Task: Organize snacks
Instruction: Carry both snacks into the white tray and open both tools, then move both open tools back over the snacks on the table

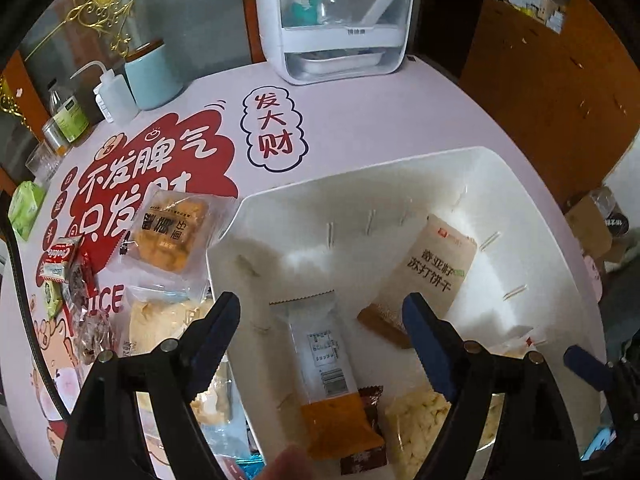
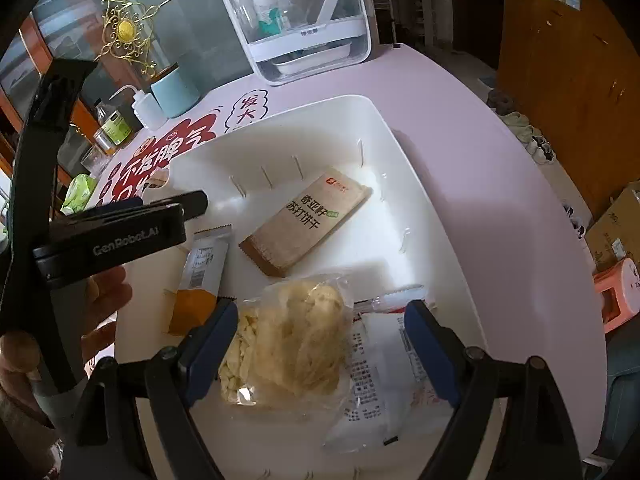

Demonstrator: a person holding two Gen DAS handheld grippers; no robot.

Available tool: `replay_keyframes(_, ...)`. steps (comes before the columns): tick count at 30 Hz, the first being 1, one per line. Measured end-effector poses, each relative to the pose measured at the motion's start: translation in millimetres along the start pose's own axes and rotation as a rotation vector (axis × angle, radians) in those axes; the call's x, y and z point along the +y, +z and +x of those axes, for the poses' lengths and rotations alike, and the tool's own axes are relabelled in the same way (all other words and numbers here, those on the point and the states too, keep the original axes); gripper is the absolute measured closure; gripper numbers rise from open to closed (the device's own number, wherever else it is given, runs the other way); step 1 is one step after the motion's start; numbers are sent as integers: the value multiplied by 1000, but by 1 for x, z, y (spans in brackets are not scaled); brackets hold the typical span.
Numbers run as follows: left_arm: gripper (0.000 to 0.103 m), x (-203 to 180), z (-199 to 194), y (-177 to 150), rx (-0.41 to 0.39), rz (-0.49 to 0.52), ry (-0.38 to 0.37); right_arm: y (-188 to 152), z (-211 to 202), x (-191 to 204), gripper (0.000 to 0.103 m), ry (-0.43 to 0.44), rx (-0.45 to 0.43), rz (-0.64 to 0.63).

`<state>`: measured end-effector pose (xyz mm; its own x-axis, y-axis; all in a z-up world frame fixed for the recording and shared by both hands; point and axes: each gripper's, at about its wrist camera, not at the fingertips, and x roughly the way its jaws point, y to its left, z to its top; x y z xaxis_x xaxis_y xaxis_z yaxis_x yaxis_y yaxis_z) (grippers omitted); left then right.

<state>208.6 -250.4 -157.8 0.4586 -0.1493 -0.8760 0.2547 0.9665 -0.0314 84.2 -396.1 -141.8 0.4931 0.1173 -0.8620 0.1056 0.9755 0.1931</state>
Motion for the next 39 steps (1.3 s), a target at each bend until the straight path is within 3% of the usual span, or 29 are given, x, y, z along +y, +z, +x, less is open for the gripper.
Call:
replay_keyframes(5, 21, -7, -7, 1, -49, 53, 63, -3, 0, 6, 17, 6, 3, -12)
replay_keyframes(19, 21, -8, -5, 2, -76, -10, -20, -13, -20, 30, 17, -17, -32, -37)
replay_keyframes(27, 21, -20, -39, -9, -110, 92, 9, -18, -49, 56, 17, -31, -80, -50)
replay_keyframes(34, 21, 20, -100, -24, -141, 75, -32, -16, -79, 105, 17, -30, -140, -71)
replay_keyframes(39, 20, 79, -145, -38, -174, 38, -3, -15, -82, 151, 17, -13, -149, -110)
